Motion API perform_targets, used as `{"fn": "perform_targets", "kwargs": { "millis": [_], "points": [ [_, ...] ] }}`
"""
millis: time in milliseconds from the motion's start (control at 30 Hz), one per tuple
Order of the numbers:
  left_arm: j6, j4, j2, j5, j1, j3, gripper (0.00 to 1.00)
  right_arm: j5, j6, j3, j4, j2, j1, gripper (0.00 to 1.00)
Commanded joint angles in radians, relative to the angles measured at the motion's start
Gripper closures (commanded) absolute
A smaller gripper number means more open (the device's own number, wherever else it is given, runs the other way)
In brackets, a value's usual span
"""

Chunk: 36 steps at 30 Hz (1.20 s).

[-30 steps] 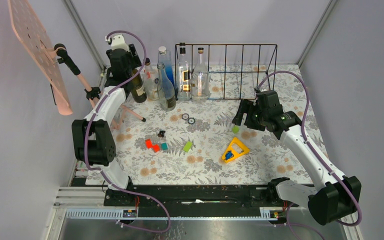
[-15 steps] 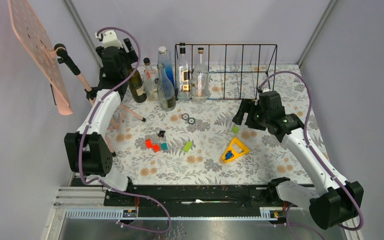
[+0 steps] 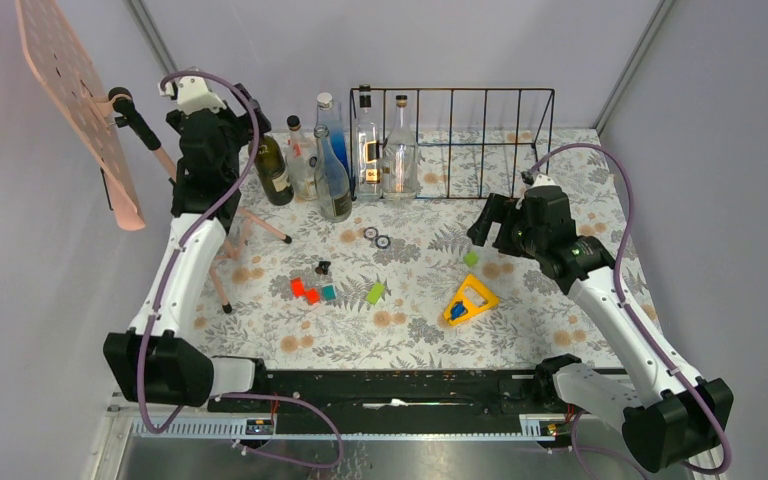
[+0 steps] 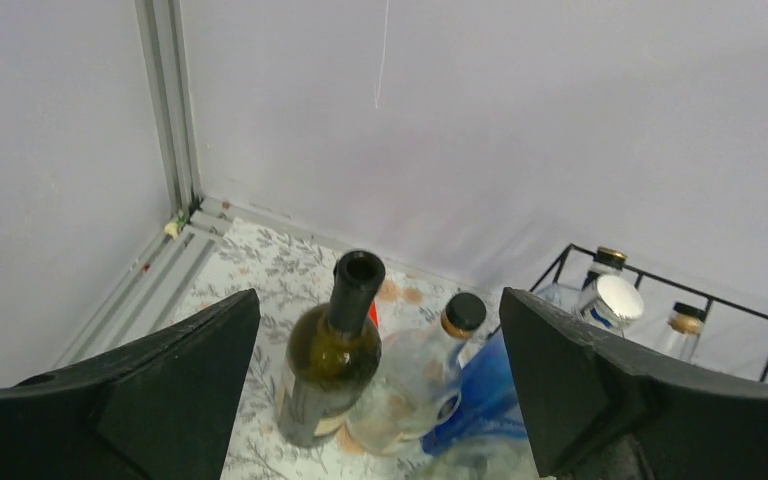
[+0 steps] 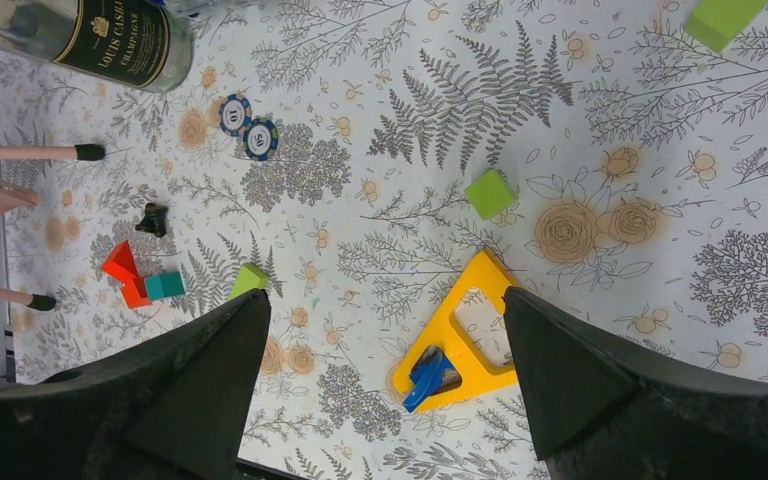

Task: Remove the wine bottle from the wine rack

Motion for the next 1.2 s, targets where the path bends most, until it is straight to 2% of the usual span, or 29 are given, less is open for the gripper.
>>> {"fn": "perform_targets", "kwargs": {
  "millis": [0, 133, 500, 700, 900, 1167],
  "points": [
    [-0.065, -0.049, -0.093, 0.025, -0.020, -0.050, 0.01, 0.030, 0.016, -0.005, 0.060, -0.015, -0.001, 0.04],
    [-0.089, -0.071, -0.163, 0.031, -0.060, -0.123, 0.01, 0.031, 0.013, 0.005, 0.066, -0.007, -0.001, 0.01],
    [-0.098, -0.104, -0.327, 0.022, -0.244, -0.359, 0.01, 0.039, -0.019, 0.079, 0.045, 0.069, -0.001, 0.00],
    [-0.083, -0.140, -0.360, 0.073, -0.266, -0.419, 0.01, -0.012, -0.055, 0.142, 0.054, 0.141, -0.001, 0.00],
    [-0.059, -0.164, -0.378, 0.118, -0.267, -0.437, 0.01, -0.080, -0.026, 0.215, 0.159, 0.237, -0.001, 0.00],
    [-0.065, -0.171, -0.399, 0.110, -0.267, -0.438, 0.01, -0.137, 0.073, 0.378, 0.371, 0.466, -0.001, 0.05]
  ]
}}
